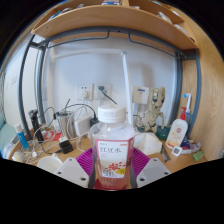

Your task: Pour water

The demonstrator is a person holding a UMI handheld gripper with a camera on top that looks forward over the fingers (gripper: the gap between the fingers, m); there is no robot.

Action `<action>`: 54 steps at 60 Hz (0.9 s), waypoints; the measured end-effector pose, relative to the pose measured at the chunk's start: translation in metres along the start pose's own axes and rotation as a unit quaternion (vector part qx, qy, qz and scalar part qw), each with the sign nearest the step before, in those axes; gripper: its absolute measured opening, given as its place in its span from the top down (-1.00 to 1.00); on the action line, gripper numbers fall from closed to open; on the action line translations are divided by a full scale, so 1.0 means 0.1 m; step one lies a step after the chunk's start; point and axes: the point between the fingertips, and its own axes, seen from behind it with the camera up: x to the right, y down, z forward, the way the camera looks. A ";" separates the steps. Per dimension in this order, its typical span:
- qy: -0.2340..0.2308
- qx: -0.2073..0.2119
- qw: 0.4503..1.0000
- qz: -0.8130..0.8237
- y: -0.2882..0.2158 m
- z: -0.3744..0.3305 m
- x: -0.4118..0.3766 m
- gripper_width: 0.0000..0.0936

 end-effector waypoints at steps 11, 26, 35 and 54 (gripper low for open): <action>-0.031 0.013 0.999 0.014 0.14 0.05 -0.11 -0.06; -0.026 0.010 0.999 0.029 0.17 0.01 -0.08 -0.33; -0.033 -0.030 0.999 0.023 0.33 -0.09 -0.09 -0.73; -0.053 -0.123 0.991 -0.006 0.46 -0.98 0.01 -0.72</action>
